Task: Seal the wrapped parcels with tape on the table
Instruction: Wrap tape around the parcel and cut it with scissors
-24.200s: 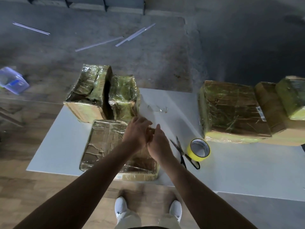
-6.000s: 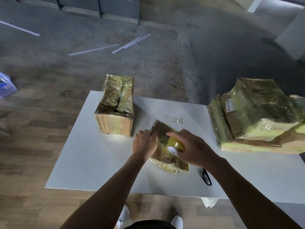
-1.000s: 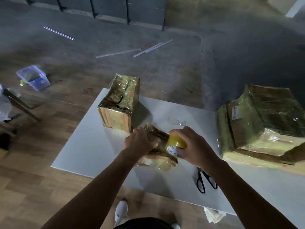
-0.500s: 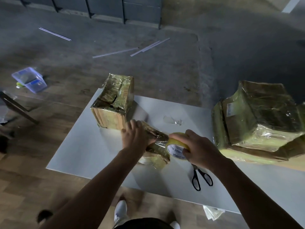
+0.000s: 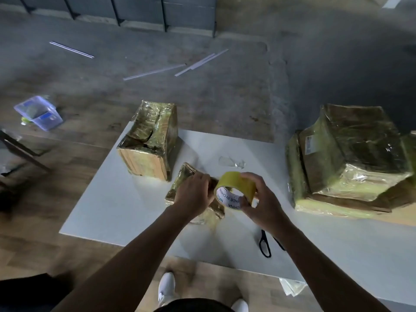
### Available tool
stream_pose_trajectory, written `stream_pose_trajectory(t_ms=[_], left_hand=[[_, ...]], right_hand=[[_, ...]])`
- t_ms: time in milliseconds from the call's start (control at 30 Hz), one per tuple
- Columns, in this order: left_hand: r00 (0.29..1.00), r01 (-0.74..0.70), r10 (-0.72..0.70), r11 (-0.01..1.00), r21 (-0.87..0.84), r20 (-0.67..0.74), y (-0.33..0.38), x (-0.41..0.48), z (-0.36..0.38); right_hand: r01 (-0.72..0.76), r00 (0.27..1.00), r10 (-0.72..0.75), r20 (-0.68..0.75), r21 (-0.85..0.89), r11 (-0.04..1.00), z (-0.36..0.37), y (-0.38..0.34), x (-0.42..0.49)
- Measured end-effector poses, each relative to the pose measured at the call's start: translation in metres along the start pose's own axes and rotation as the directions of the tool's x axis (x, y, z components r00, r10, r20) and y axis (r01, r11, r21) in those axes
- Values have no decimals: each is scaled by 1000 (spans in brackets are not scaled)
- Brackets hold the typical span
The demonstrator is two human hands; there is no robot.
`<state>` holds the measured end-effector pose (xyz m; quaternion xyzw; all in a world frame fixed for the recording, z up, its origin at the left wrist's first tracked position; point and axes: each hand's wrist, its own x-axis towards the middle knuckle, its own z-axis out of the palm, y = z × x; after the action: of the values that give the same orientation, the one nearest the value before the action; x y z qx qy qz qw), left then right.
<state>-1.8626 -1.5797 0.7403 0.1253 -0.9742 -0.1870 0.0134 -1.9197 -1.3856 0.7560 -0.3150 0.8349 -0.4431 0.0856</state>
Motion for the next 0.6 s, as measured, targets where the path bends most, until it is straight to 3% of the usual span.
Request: stream_pose_trajectory(t_ms=[100,233,433,600], left_hand=[[1000,6,-5,999,-47,21,-3,-1,1],[999,35,-33,993,-112,22,-6,3,-5],[996,-42,43,999,-8,82,19,-7,-1],[991,-4,-17,987,160,129,35,-6,0]], right_hand=[[79,993,-64,97,-158,984,-6,1,-2],[174,981,-116,155,-441,881,-38,11,-10],[205,949,-13,316,-582,787,-17,30,-15],[176,970,-34,240,-603,778,-7,34,-12]])
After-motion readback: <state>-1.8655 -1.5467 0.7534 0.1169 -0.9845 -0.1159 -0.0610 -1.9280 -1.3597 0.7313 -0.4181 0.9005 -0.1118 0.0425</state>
